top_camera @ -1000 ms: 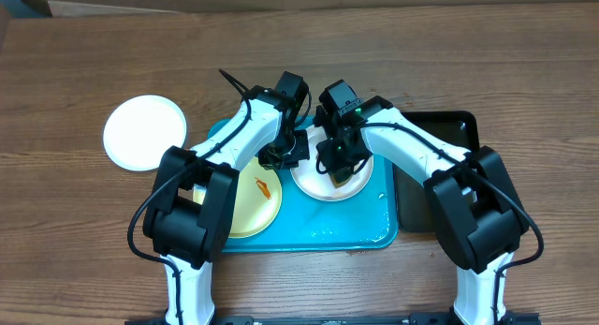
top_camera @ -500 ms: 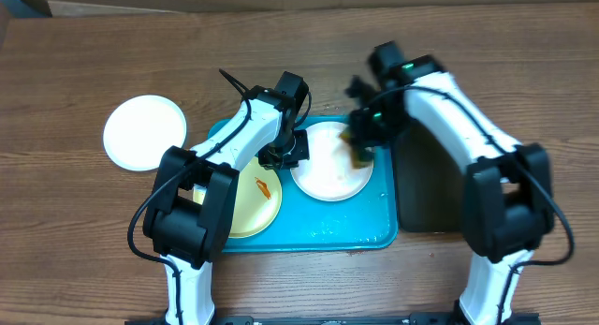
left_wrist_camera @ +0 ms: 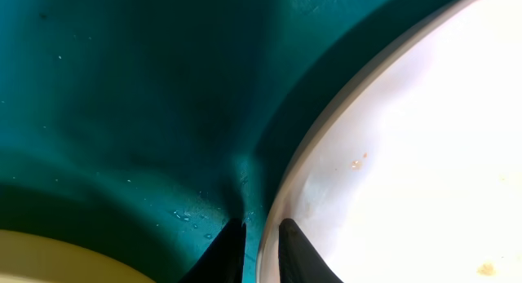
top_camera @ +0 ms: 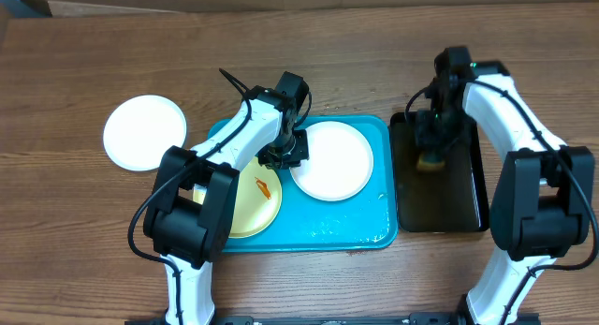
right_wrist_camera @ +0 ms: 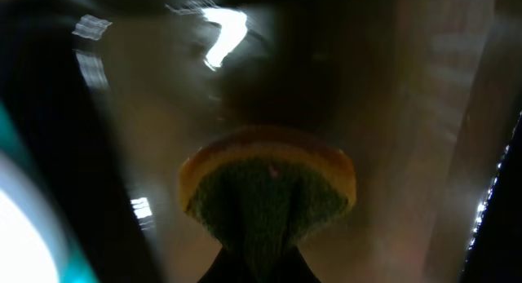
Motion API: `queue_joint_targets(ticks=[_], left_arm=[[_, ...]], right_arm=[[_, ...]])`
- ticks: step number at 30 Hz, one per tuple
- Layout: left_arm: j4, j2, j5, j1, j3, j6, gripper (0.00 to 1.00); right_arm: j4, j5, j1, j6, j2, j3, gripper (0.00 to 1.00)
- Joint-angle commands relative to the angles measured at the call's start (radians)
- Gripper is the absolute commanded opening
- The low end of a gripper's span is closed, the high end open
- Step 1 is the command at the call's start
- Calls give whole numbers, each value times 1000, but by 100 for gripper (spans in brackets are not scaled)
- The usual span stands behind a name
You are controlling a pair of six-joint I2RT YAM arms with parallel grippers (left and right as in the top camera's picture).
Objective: Clean dirty plates on tray and stack at the side
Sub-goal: 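Return the sponge to the basin, release it, raise the right arm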
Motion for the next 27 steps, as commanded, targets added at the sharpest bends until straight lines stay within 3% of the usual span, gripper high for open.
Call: queue_joint_targets(ticks=[1,3,5,7,9,19,24,27], left_arm=[[5,-21,-18,7,-2,13,17],[8,-21,-18,7,-1,13,18],[9,-21,-18,7,-1,13,18],[9,-21,-18,7,-2,13,20],[8,-21,-18,7,-2,13,22],[6,-21,-19,-11,-2,12,23],[22,-21,-57,-51,-2,12,24],[32,-21,-95,-74,-2,12,12]], right_arm=[[66,74,6,43,-32,-76,4],[114,73,10,43,-32,-111,4],[138,73,10,43,-32,-128,18],[148,74,10,43,-29,-130,38],[151,73,10,43,-30,-123,47],[-19,59,-42,97,-30,145,63],[-5,41,-148,152,-30,159,71],[0,37,-214,152,-30,159,74]])
